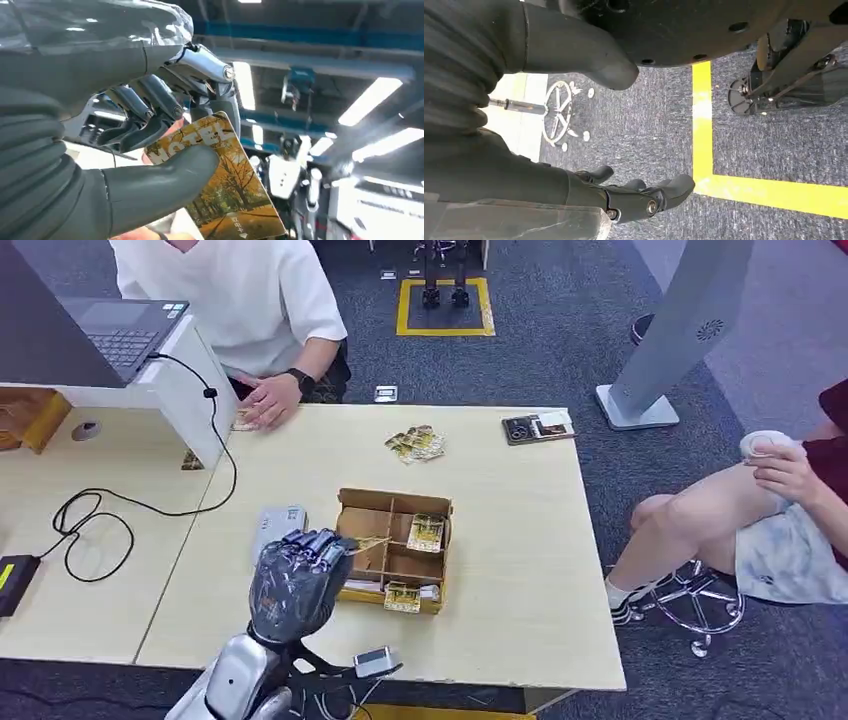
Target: Pass the card to the sensor for recognition and then transmit it.
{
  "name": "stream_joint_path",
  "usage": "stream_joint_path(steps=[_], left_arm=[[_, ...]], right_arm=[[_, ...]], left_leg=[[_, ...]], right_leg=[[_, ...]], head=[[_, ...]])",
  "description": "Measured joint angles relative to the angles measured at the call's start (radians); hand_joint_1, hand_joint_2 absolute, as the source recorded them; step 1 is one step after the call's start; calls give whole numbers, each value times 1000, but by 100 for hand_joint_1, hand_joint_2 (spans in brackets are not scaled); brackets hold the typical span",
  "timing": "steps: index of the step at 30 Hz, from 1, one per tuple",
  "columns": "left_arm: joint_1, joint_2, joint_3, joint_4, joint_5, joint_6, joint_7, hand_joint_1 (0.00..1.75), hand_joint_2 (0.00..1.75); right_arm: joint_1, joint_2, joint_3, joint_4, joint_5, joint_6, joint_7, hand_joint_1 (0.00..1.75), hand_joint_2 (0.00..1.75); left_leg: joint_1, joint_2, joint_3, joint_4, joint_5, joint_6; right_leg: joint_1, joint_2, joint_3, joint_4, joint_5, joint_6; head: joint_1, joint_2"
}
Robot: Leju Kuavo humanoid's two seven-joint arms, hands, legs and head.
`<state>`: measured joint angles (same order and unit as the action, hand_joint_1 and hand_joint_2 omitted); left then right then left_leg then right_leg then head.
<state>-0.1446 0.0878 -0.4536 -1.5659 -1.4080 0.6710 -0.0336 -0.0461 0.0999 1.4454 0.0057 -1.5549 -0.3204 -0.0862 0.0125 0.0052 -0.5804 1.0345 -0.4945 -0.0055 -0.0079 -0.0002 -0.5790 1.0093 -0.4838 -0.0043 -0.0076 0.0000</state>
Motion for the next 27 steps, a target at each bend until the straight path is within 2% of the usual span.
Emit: stream_joint_path(steps=[2,4,7,9,14,16,19,24,27], left_arm=[[6,-8,15,-14,0,0,-2,175,175],[12,-21,30,-26,10,0,-30,175,175],[25,-69,78,-47,45,0,-146,175,175],[28,-108,116,-50,61,0,-202,175,175],[17,-183,199,-41,77,0,-231,175,175],[-8,-197,211,-19,72,0,-204,175,175],[-62,-201,215,43,50,0,-104,175,175],[-164,-192,210,171,-14,0,55,175,175],[-225,-181,192,256,-23,0,111,175,175]], right_arm=[[1,0,0,0,0,0,-1,0,175],[1,0,0,0,0,0,-2,0,175],[1,0,0,0,0,-3,-2,0,175],[0,0,0,0,0,-5,-2,0,175],[0,1,0,0,2,-6,-2,0,175],[-1,2,2,0,3,-5,-2,0,175],[-4,2,6,0,5,-5,4,0,175],[-7,1,23,-2,13,-6,13,0,175],[-7,-1,28,-7,22,-10,16,0,175]], left_leg=[[0,0,0,0,0,0],[0,0,0,0,0,0],[0,0,0,0,0,0],[0,0,0,0,0,0],[0,0,0,0,0,0],[0,0,0,0,0,0],[0,0,0,0,0,0],[0,0,1,0,1,-1],[0,0,1,0,1,-1]], right_leg=[[0,0,0,0,0,0],[0,0,0,0,0,0],[0,0,0,0,0,0],[0,0,0,0,0,0],[0,0,0,0,0,0],[0,0,0,0,0,0],[0,0,0,0,0,0],[0,0,0,1,0,0],[0,0,0,1,0,0]], head=[[0,0],[0,0],[0,0],[0,0],[0,0],[0,0],[0,0],[0,0],[0,0]])
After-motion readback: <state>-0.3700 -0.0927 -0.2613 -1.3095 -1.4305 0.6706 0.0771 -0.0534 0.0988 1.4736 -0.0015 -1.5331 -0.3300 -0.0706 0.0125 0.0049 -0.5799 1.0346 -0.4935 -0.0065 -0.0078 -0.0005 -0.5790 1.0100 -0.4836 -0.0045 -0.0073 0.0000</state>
